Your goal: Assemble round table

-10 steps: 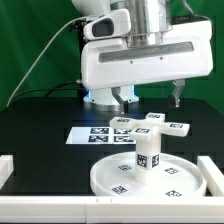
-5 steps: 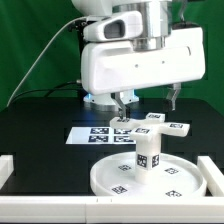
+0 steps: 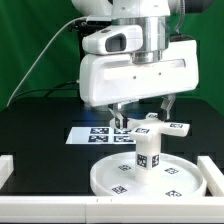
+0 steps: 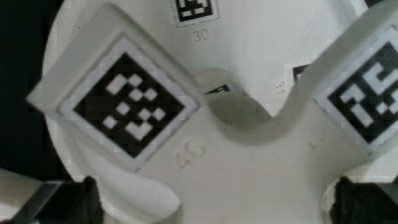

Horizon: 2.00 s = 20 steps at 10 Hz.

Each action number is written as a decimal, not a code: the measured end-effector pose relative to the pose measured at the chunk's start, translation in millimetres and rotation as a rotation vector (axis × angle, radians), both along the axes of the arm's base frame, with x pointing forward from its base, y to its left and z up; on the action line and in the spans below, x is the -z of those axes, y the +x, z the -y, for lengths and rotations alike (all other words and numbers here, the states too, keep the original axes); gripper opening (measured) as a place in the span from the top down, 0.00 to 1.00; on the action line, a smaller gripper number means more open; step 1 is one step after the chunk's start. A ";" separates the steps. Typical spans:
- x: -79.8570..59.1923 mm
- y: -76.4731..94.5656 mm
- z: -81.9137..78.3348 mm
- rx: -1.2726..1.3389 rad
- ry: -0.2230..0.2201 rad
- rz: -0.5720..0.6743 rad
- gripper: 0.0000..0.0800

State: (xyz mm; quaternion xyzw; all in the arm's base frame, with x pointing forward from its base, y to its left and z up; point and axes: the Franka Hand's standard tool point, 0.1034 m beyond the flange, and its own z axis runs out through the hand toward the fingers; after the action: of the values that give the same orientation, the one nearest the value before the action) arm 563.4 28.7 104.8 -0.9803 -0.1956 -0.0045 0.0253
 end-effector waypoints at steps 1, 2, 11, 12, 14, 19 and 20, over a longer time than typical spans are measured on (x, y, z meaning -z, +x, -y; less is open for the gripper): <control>1.6 -0.2 -2.0 0.016 0.000 -0.004 0.19; 2.2 -0.5 -3.7 0.039 0.000 -0.008 0.19; 5.7 -1.0 -3.1 0.237 -0.002 -0.015 0.45; 5.9 -0.6 -3.5 0.296 -0.003 -0.016 0.45; 5.8 0.6 -9.1 0.536 -0.002 -0.020 0.45; 5.6 1.0 -11.0 1.114 0.005 -0.041 0.45; 5.6 1.1 -11.0 1.175 0.006 -0.044 0.45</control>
Offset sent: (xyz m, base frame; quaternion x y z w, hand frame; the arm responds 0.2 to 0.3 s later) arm 0.0017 0.0070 -0.0061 -0.0021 0.0102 0.0077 0.9999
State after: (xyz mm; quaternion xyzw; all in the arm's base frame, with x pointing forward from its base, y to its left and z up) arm 564.6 39.7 99.3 -0.9242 0.3809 0.0021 0.0256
